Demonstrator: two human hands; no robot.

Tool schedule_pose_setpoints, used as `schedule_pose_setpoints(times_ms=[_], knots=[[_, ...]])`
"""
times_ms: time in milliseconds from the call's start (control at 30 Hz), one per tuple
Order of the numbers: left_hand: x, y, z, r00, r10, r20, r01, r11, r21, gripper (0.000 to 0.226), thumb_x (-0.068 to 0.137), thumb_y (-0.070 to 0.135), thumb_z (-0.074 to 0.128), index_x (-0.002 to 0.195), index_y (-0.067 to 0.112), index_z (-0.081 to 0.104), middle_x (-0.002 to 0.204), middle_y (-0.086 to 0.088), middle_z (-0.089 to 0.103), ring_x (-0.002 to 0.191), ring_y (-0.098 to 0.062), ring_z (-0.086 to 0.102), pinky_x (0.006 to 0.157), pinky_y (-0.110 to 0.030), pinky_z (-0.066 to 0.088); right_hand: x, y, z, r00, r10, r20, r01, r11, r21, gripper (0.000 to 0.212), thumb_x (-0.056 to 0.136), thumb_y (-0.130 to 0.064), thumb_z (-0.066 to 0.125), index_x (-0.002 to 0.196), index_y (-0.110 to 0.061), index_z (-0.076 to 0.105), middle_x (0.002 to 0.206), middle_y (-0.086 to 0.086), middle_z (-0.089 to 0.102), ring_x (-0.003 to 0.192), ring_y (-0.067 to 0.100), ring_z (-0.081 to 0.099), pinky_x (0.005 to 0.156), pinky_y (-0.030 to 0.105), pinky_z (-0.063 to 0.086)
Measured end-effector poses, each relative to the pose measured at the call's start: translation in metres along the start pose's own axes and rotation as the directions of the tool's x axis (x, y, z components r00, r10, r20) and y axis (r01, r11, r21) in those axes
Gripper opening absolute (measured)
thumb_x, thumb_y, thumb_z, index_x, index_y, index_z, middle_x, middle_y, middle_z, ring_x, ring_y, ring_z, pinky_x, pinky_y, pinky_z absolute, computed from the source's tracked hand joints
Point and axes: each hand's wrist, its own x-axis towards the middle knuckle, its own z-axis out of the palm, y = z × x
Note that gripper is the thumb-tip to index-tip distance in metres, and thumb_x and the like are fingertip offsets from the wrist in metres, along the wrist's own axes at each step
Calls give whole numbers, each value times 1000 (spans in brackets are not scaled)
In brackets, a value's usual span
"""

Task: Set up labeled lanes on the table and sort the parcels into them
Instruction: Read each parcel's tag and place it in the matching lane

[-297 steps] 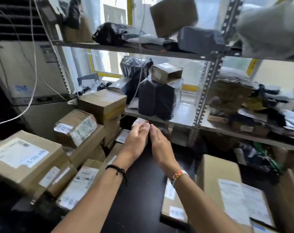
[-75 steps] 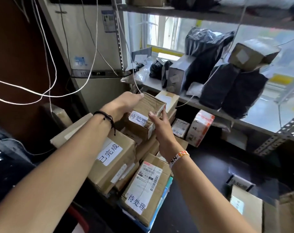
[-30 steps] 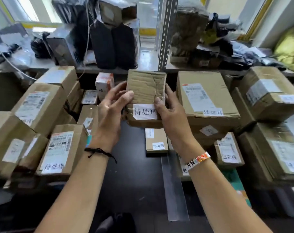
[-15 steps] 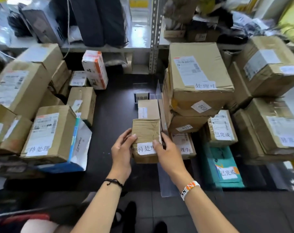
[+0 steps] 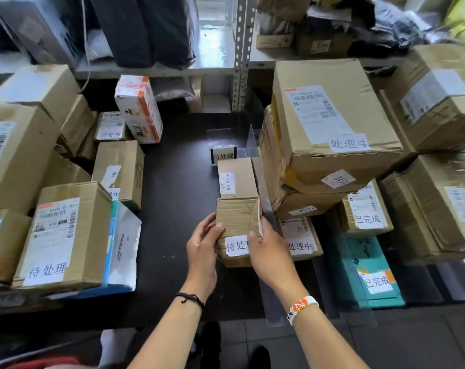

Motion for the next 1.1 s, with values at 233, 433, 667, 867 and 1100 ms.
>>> schedule_pose_setpoints(times_ms=[233, 433, 667, 867, 1100], knots=[[-4, -48, 6, 996, 12, -89, -12, 1000, -2, 33, 97, 17, 72, 127, 29, 70, 127, -2, 73, 116, -20, 72, 105, -48, 55, -3, 6, 6, 998, -6, -58, -17, 924, -383, 62, 107, -23, 44, 164, -16, 18, 162, 3, 37, 141, 25, 45, 109, 42, 47], [-6, -62, 6, 996, 12, -89, -1, 993, 119, 35, 101, 11, 66, 134, 20, 65, 130, -2, 69, 119, -14, 68, 107, -37, 54, -4, 15, 17, 997, -72, 12, 67, 834, -548, 63, 107, -23, 46, 165, -15, 21, 172, 5, 20, 156, 24, 24, 123, 36, 31], [-4, -60, 0, 997, -61, -44, 69, 969, 235, 37, 98, 28, 66, 135, 25, 67, 138, 3, 66, 127, -14, 64, 115, -44, 48, 0, 29, 26, 991, -91, 98, 130, 822, -555, 56, 108, -19, 42, 162, -15, 29, 174, 5, 19, 161, 23, 12, 128, 34, 16], [-15, -33, -8, 991, -107, 82, 75, 944, 321, 28, 103, 36, 56, 126, 34, 72, 122, 22, 73, 118, 8, 63, 113, -30, 43, -6, 15, 20, 985, -137, 105, 172, 832, -527, 59, 106, -20, 45, 163, -16, 29, 172, 6, 23, 160, 23, 17, 128, 34, 14], [-50, 42, -35, 993, 120, 17, -119, 942, 313, 38, 107, 32, 56, 143, 24, 60, 145, 11, 59, 135, -3, 53, 124, -40, 36, -25, -52, 34, 918, -361, 164, 396, 843, -365, 56, 107, -18, 48, 162, -18, 37, 170, 3, 30, 158, 19, 25, 126, 30, 19]])
